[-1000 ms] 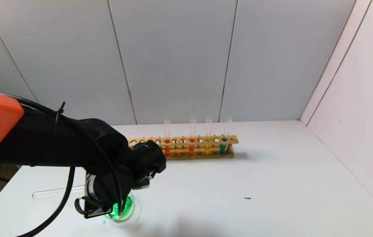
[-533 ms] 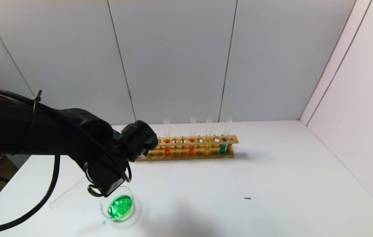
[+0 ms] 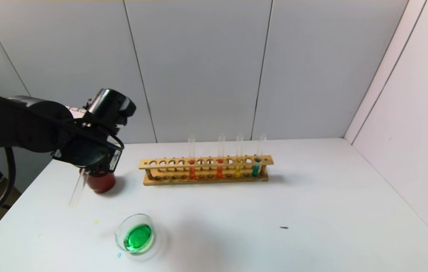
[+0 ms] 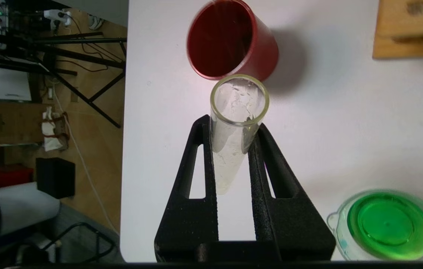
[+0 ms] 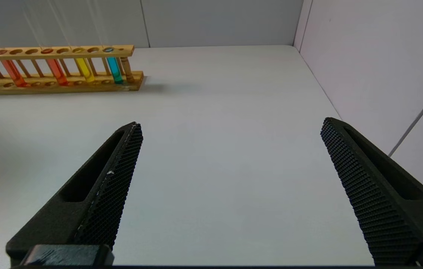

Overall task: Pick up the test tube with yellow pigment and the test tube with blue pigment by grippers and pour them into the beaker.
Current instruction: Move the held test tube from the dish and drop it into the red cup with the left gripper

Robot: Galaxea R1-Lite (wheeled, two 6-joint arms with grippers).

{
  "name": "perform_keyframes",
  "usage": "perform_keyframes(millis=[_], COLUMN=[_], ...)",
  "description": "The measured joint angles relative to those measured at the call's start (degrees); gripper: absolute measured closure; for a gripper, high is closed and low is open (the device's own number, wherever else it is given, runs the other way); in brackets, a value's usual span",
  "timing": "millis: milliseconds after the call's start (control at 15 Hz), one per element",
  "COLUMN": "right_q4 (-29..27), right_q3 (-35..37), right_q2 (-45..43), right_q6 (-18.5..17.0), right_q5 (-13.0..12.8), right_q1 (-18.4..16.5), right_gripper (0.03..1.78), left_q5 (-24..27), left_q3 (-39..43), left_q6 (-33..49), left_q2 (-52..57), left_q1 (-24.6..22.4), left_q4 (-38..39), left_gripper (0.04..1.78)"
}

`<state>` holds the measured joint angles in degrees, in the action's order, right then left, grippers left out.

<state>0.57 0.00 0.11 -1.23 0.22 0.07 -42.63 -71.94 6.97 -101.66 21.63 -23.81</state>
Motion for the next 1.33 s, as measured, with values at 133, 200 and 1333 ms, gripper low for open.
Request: perform_keyframes(millis=[133,200,1333], right_q4=[0.02,0.02,0.02], right_q3=[0.00,0.00,0.00], right_q2=[-0.01,-0.01,-0.01], right_q6=[0.00,0.02,0.00], right_q5=[0.00,0.00,0.00], right_q1=[0.00,0.00,-0.02], right_gripper=[0.07,0.07,0.07], left_q5=[1.62,1.97,4.29], left_q3=[-1.16,-1.93,-19.10], left_q6=[0.11,0.07,9.75], left_q2=[1.44,1.80,-13.42], left_q1=[-4.07,-6.12,-13.82], left_q4=[3.45,5.75,11.00], left_gripper=[1.52,1.52,1.52])
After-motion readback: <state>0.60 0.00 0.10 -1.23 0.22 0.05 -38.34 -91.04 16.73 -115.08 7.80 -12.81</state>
